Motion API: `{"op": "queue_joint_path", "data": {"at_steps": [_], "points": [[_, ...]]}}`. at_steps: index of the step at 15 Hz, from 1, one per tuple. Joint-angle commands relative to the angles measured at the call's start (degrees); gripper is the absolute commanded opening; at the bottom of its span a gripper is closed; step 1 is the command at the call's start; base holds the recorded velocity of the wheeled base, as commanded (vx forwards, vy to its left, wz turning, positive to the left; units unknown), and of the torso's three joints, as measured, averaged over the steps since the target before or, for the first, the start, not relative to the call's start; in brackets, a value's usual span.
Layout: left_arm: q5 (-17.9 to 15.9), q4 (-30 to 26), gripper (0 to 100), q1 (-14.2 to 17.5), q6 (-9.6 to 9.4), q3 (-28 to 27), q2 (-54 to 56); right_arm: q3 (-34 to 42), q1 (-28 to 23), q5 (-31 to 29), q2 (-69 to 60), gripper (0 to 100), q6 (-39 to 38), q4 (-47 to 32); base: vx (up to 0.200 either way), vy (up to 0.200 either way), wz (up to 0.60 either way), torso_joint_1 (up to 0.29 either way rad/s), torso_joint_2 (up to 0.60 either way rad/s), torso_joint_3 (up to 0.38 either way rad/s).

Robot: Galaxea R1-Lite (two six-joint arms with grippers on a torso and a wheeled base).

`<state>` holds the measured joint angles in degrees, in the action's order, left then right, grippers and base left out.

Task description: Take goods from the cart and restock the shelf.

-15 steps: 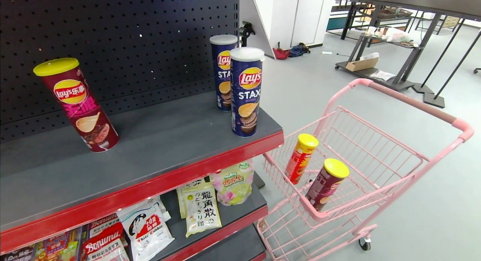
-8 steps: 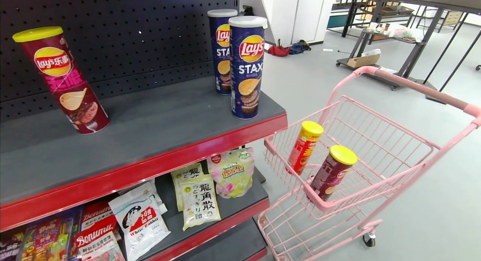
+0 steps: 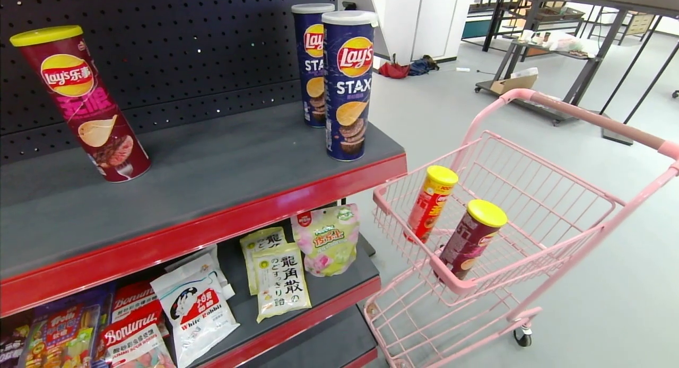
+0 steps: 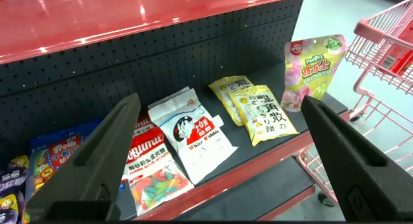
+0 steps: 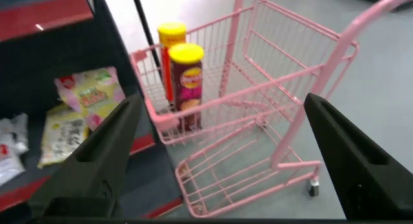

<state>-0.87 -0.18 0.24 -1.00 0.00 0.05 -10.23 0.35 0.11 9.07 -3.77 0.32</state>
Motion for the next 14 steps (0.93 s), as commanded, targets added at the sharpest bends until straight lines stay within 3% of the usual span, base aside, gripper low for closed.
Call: {"op": "queue_joint_path", "data": {"at_steps": [1, 2, 4, 6, 7, 14], "points": [[-0.10, 0.01, 100, 0.02, -0.06, 0.00, -0.05, -21.68, 4.04, 3.58, 35.93, 100, -7.40, 4.34, 0.000, 0.000, 0.00, 0.000, 0.00, 0.000], [-0.01, 0.01, 100, 0.02, -0.06, 0.00, -0.05, -20.53, 3.95, 3.76, 41.38, 100, -8.10, 7.15, 0.000, 0.000, 0.00, 0.000, 0.00, 0.000], [-0.01, 0.01, 100, 0.02, -0.23, 0.00, -0.05, -15.61, 4.48, 5.16, 56.23, 100, -10.74, 21.57, 0.000, 0.000, 0.00, 0.000, 0.00, 0.000], [-0.01, 0.01, 100, 0.02, -0.06, 0.00, -0.05, -8.67, 4.48, 5.69, 71.17, 100, -9.68, 39.85, 0.000, 0.000, 0.00, 0.000, 0.00, 0.000], [-0.01, 0.01, 100, 0.02, 0.03, 0.00, -0.05, -5.68, 4.57, 6.04, 76.10, 100, -8.45, 45.30, 0.000, 0.000, 0.00, 0.000, 0.00, 0.000], [-0.01, 0.01, 100, 0.02, 0.03, 0.00, -0.05, -8.05, 6.33, 6.83, 92.53, 100, -7.31, 54.44, 0.000, 0.000, 0.00, 0.000, 0.00, 0.000]]}}
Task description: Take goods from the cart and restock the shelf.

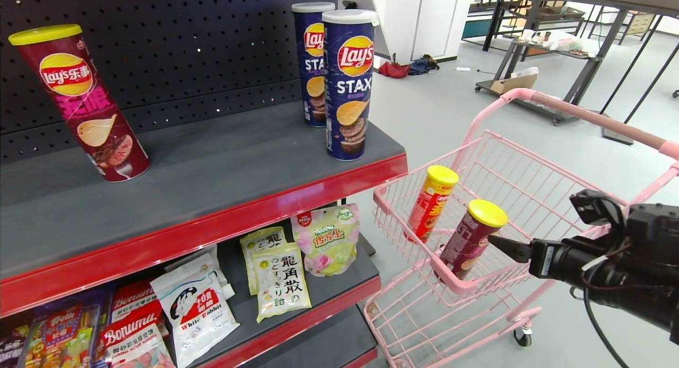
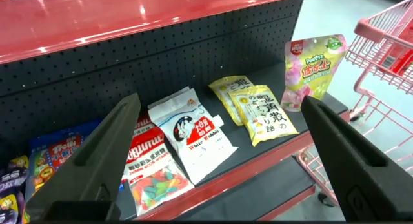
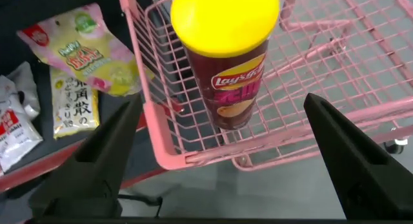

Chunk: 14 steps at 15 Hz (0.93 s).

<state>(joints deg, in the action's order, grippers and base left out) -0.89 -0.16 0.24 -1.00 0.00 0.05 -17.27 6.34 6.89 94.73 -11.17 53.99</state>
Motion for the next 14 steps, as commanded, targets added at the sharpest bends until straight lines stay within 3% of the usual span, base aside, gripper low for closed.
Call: {"op": "queue_joint_path", "data": {"at_steps": [1, 4, 8, 14], "points": [[0.01, -0.02, 100, 0.02, 0.03, 0.00, -0.05, -1.80, 1.22, 0.06, 8.36, 100, 0.09, 0.94, 0.000, 0.000, 0.00, 0.000, 0.00, 0.000], [0.01, -0.02, 100, 0.02, 0.03, 0.00, -0.05, -3.20, 2.27, 0.06, 10.74, 100, 0.09, 1.64, 0.000, 0.000, 0.00, 0.000, 0.00, 0.000], [0.01, -0.02, 100, 0.02, -0.14, 0.00, -0.05, -3.82, 2.71, -0.21, 18.47, 100, 0.27, 11.40, 0.000, 0.000, 0.00, 0.000, 0.00, 0.000], [0.01, -0.02, 100, 0.02, -0.23, 0.00, -0.05, -5.58, 2.01, -0.30, 25.24, 100, 2.11, 19.40, 0.000, 0.000, 0.00, 0.000, 0.00, 0.000]]}}
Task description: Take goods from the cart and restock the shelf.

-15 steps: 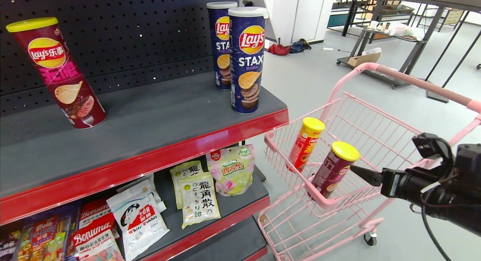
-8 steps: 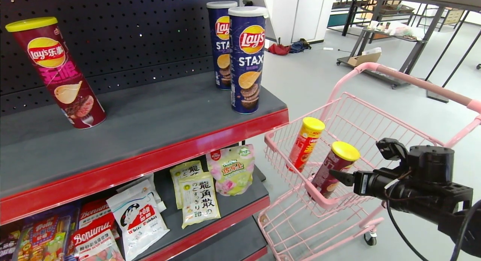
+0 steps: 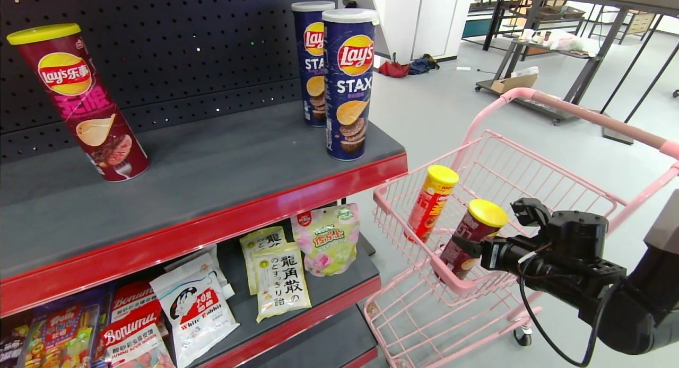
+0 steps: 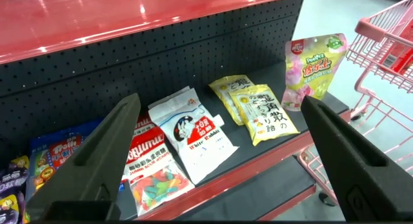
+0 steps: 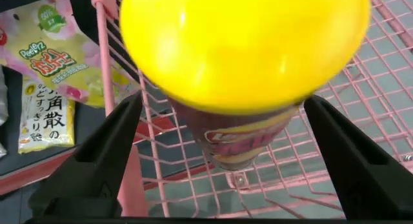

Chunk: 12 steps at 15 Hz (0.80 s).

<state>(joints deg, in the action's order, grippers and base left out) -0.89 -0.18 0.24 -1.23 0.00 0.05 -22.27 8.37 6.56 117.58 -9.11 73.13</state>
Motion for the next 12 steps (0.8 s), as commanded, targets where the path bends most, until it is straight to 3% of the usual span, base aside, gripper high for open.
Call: {"op": "queue_joint_path", "data": {"at_steps": [1, 9, 10, 12], "points": [[0.01, 0.09, 100, 0.02, -0.09, 0.00, -0.05, -1.28, 0.15, 0.12, 2.66, 100, 0.05, 0.17, 0.000, 0.000, 0.00, 0.000, 0.00, 0.000], [0.01, 0.09, 100, 0.02, -0.26, 0.00, -0.05, -5.68, -0.03, -0.14, 5.56, 100, 0.14, 0.26, 0.000, 0.000, 0.00, 0.000, 0.00, 0.000], [0.01, 0.09, 100, 0.02, -0.53, 0.00, -0.05, -6.38, -0.03, -0.14, 5.91, 0, 0.05, 0.26, 0.000, 0.000, 0.00, 0.000, 0.00, 0.000], [-0.08, 0.09, 100, 0.02, -0.61, 0.00, -0.05, -6.64, 0.24, -0.05, 6.26, 0, 0.05, 0.26, 0.000, 0.000, 0.00, 0.000, 0.00, 0.000]]}}
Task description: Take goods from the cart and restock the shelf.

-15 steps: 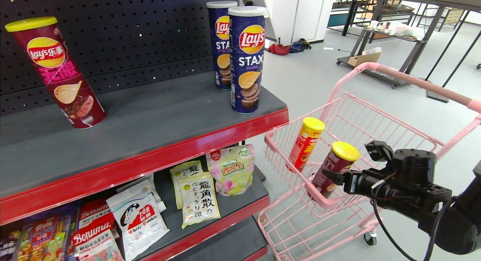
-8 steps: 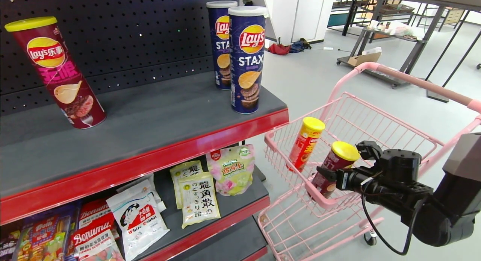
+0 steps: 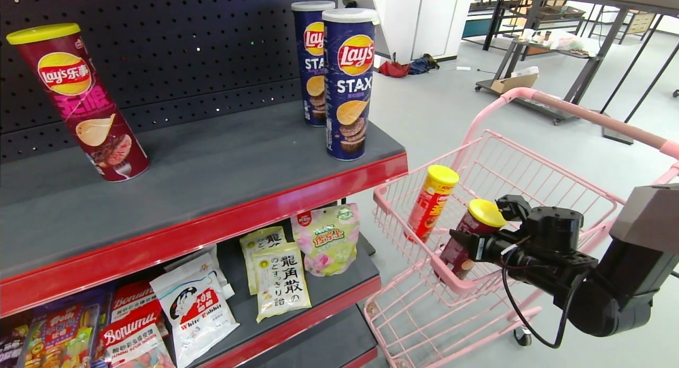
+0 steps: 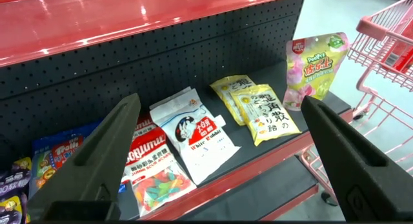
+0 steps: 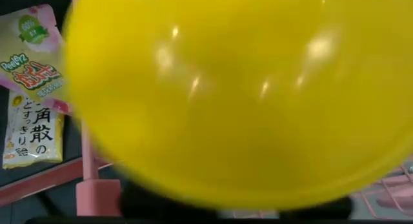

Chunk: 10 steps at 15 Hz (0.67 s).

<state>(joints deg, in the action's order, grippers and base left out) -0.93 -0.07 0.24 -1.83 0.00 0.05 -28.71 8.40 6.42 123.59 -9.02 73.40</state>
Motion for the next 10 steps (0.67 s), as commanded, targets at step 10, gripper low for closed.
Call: {"op": "queue_joint_path", "data": {"at_steps": [10], "points": [[-0.04, -0.01, 100, 0.02, -0.19, 0.00, -0.05, 2.34, 1.00, -2.82, -10.21, 0, 3.92, -0.45, 0.000, 0.000, 0.00, 0.000, 0.00, 0.000]]}}
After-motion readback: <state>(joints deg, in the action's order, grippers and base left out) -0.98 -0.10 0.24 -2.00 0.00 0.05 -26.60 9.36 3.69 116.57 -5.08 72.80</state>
